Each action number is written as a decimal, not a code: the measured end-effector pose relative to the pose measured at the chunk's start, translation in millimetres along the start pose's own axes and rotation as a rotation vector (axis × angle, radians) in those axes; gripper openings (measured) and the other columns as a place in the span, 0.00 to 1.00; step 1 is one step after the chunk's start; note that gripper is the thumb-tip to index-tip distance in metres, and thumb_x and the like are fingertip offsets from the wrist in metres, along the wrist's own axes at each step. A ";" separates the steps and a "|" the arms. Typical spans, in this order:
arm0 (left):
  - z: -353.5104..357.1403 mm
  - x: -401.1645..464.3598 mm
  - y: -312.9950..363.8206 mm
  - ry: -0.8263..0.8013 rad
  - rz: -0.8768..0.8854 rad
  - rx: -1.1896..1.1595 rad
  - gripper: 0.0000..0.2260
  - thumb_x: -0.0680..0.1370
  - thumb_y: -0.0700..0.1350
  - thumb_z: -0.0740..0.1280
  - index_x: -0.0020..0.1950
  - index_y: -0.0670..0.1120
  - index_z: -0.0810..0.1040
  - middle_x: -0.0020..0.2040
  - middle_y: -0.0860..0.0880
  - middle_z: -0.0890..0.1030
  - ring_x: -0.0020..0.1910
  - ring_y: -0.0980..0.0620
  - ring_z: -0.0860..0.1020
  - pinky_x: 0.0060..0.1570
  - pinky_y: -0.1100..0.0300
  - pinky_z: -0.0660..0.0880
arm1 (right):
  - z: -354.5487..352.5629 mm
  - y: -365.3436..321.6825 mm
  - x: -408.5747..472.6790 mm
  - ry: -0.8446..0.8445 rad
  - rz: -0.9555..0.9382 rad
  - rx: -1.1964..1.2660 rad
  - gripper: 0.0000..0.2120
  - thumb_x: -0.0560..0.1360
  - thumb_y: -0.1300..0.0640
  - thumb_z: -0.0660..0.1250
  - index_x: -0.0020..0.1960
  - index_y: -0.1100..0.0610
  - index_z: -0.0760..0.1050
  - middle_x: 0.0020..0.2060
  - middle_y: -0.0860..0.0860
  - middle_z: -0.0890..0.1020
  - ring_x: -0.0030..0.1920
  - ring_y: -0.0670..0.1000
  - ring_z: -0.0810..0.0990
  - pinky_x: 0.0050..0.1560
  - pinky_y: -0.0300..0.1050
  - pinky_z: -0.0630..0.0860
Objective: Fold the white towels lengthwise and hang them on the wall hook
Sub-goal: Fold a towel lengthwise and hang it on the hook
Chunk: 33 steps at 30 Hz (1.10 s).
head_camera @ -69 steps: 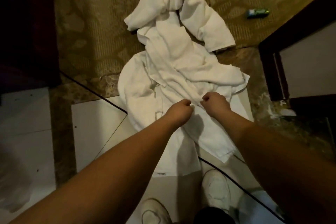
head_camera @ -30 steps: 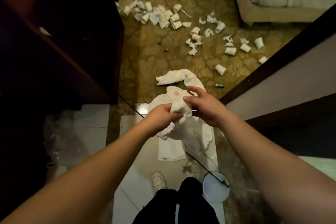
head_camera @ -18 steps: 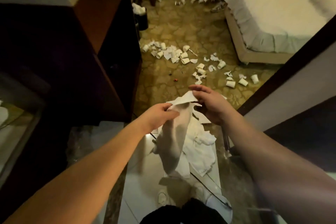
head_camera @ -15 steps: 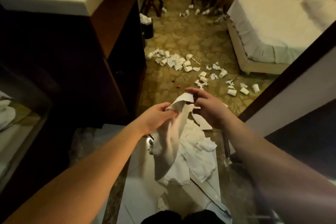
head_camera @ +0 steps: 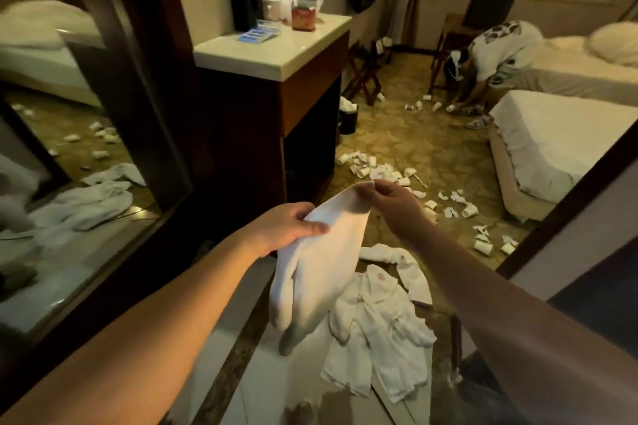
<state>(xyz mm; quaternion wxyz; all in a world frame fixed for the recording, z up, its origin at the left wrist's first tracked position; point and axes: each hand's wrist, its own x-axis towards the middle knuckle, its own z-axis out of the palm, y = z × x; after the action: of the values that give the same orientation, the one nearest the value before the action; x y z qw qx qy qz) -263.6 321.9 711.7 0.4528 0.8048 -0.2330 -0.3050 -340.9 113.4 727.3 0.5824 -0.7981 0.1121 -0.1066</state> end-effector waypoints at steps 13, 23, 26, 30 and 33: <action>11.6 -240.2 -117.7 0.230 -0.518 0.448 0.22 0.72 0.58 0.75 0.58 0.45 0.83 0.51 0.47 0.85 0.47 0.50 0.84 0.53 0.54 0.80 | 64.0 -46.3 -150.4 -0.118 -0.046 0.076 0.12 0.80 0.47 0.66 0.44 0.52 0.83 0.42 0.52 0.87 0.42 0.52 0.85 0.48 0.51 0.79; 34.4 -458.8 -213.7 0.330 -0.691 0.188 0.11 0.76 0.49 0.73 0.57 0.47 0.82 0.47 0.53 0.84 0.46 0.56 0.82 0.48 0.61 0.77 | 138.9 -75.1 -261.4 -0.190 0.008 0.164 0.15 0.79 0.43 0.65 0.53 0.53 0.82 0.45 0.53 0.87 0.47 0.54 0.86 0.55 0.56 0.81; 45.0 -527.7 -234.5 0.336 -0.698 0.166 0.07 0.78 0.46 0.71 0.55 0.49 0.80 0.43 0.53 0.83 0.41 0.56 0.81 0.39 0.64 0.75 | 169.7 -74.4 -304.8 -0.183 0.026 0.156 0.14 0.79 0.43 0.65 0.49 0.52 0.82 0.43 0.51 0.87 0.44 0.52 0.86 0.51 0.52 0.81; 55.8 -628.9 -262.3 0.434 -0.689 0.114 0.08 0.79 0.45 0.71 0.57 0.47 0.77 0.44 0.53 0.82 0.43 0.55 0.80 0.42 0.61 0.76 | 215.7 -69.0 -368.6 -0.178 0.072 0.151 0.18 0.74 0.36 0.66 0.49 0.50 0.82 0.43 0.51 0.86 0.47 0.54 0.86 0.56 0.59 0.81; 61.7 -704.6 -278.7 0.605 -0.671 -0.036 0.13 0.77 0.45 0.73 0.60 0.46 0.78 0.52 0.48 0.83 0.49 0.51 0.81 0.53 0.56 0.77 | 245.5 -65.0 -419.8 -0.156 0.110 0.192 0.18 0.76 0.39 0.66 0.54 0.52 0.81 0.45 0.53 0.86 0.47 0.55 0.86 0.55 0.57 0.81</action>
<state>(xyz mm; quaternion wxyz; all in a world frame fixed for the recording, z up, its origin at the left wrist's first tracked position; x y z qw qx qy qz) -776.3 878.8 641.3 0.3903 0.8808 0.1890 -0.1899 -663.2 482.3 699.3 0.6678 -0.7373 0.0993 -0.0221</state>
